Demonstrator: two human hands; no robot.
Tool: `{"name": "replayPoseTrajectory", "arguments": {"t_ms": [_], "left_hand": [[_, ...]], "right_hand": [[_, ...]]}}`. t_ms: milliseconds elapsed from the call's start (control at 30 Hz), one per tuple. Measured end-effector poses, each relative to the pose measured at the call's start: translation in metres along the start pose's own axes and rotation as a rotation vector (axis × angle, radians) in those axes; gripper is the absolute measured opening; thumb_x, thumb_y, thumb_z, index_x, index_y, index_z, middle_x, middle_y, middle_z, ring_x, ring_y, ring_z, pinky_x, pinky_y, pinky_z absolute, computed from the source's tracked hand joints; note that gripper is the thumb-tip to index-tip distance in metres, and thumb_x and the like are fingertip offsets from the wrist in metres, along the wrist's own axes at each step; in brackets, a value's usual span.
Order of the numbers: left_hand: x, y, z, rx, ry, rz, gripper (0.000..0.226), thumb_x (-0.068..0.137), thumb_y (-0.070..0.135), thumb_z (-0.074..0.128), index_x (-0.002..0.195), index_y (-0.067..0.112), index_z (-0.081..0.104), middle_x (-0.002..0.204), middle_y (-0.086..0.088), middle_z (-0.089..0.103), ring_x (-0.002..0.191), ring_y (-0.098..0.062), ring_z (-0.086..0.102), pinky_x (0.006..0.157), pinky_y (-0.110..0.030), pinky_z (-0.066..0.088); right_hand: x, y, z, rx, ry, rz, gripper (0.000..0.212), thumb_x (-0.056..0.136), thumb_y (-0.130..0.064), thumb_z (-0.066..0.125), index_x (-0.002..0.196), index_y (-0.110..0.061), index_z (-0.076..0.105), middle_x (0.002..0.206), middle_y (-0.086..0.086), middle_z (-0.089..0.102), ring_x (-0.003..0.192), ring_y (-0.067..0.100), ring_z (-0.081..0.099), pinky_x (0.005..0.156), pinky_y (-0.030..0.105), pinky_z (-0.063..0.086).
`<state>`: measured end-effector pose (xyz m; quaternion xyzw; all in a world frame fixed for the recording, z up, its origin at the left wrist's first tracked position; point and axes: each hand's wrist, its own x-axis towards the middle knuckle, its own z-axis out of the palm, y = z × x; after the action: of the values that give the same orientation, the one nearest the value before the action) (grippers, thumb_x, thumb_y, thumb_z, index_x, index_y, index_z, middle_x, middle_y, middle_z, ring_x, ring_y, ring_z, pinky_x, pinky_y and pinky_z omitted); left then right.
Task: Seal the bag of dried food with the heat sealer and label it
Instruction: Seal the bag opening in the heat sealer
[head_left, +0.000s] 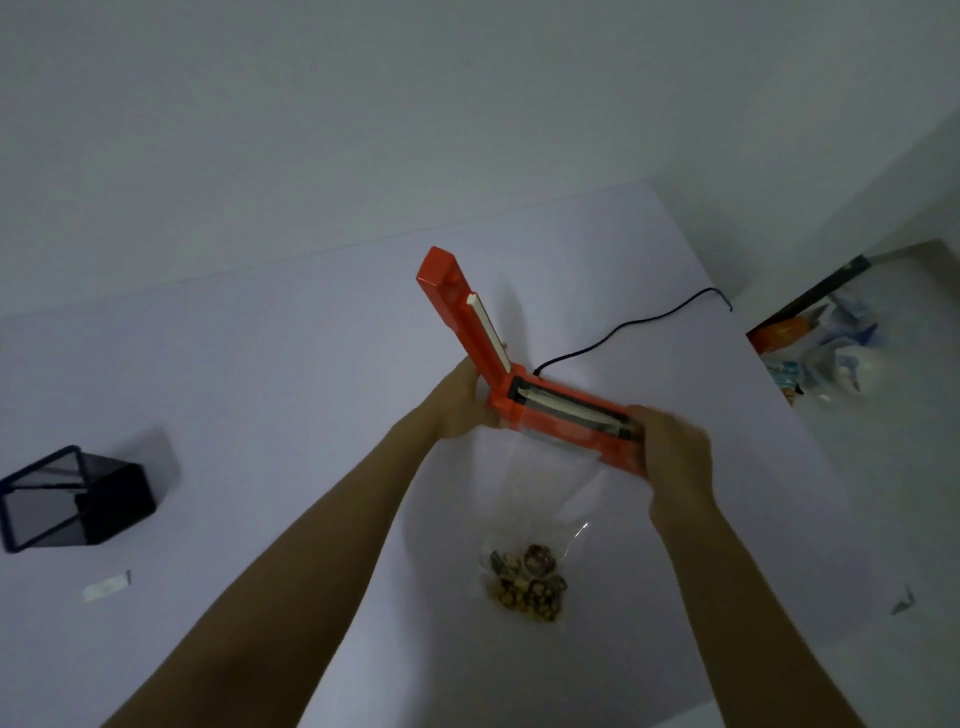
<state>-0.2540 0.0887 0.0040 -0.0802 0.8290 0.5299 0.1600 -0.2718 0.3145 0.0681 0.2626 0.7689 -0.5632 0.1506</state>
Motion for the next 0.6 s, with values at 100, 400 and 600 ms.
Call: {"name": "replayPoseTrajectory", "arguments": {"t_ms": [100,400,600], "left_hand": [[0.000,-0.002,0.003,-0.018,-0.013,0.019,0.075,0.073,0.010,0.080,0.136,0.014,0.039,0.133,-0.007,0.051,0.123,-0.024,0.049,0.107,-0.042,0.042],[0.001,-0.011,0.013,0.034,0.087,0.077,0.068,0.066,0.018,0.086,0.125,0.016,0.052,0.115,-0.001,0.060,0.110,-0.023,0.059,0.100,-0.044,0.050],[-0.004,-0.013,0.024,0.068,0.154,0.074,0.064,0.066,0.029,0.086,0.122,0.022,0.056,0.113,-0.004,0.066,0.105,-0.023,0.063,0.096,-0.046,0.051]], "right_hand": [[-0.002,0.051,-0.012,-0.028,0.016,0.247,0.019,0.080,-0.023,0.065,0.067,-0.015,0.054,0.066,0.007,0.047,0.053,0.016,0.042,0.050,0.027,0.032],[0.008,0.055,-0.001,0.020,-0.171,0.267,0.024,0.085,-0.026,0.068,0.099,-0.006,0.070,0.095,0.008,0.073,0.081,0.017,0.065,0.073,0.026,0.046],[0.008,0.051,-0.001,0.027,-0.098,0.150,0.013,0.088,-0.020,0.066,0.091,-0.008,0.070,0.087,0.004,0.071,0.069,0.015,0.064,0.063,0.023,0.049]]}}
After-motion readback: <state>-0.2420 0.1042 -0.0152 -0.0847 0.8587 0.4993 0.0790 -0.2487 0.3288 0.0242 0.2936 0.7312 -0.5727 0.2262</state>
